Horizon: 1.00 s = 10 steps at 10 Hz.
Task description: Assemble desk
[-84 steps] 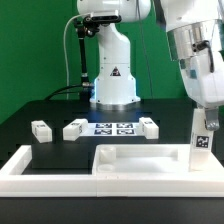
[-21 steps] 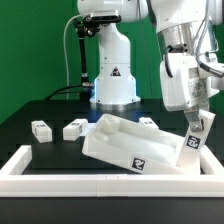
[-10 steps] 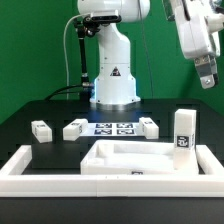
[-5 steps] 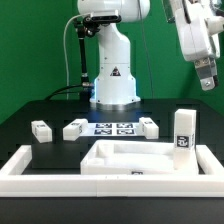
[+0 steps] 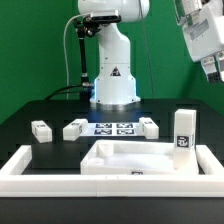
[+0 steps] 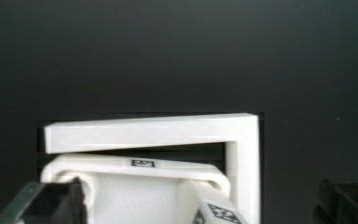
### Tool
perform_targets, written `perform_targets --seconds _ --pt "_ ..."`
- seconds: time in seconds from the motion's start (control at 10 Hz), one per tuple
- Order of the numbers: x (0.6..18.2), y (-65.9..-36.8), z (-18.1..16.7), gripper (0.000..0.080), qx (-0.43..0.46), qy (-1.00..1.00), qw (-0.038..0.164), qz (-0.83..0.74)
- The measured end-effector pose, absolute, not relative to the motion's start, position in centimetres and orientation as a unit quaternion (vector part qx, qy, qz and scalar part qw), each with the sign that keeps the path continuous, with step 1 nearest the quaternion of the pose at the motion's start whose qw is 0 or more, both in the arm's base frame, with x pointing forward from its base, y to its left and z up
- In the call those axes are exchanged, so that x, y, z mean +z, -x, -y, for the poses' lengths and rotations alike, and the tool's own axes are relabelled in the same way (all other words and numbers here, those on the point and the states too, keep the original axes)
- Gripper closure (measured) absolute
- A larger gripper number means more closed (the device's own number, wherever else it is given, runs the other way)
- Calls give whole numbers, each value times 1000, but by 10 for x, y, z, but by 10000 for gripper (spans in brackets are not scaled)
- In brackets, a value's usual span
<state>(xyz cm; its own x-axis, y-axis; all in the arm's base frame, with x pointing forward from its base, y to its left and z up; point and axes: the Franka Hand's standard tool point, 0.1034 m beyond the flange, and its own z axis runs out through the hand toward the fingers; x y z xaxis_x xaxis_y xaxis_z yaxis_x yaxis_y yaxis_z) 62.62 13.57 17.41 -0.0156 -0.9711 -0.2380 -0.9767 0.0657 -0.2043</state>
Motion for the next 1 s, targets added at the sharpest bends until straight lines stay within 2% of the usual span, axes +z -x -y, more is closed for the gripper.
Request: perform_targets --seconds 0.5,0.9,1.0 --pt "170 -622 -134 150 -29 809 157 -565" --pt "146 -582 -133 150 -32 906 130 -401" --pt "149 -587 -130 150 -39 915 130 -379"
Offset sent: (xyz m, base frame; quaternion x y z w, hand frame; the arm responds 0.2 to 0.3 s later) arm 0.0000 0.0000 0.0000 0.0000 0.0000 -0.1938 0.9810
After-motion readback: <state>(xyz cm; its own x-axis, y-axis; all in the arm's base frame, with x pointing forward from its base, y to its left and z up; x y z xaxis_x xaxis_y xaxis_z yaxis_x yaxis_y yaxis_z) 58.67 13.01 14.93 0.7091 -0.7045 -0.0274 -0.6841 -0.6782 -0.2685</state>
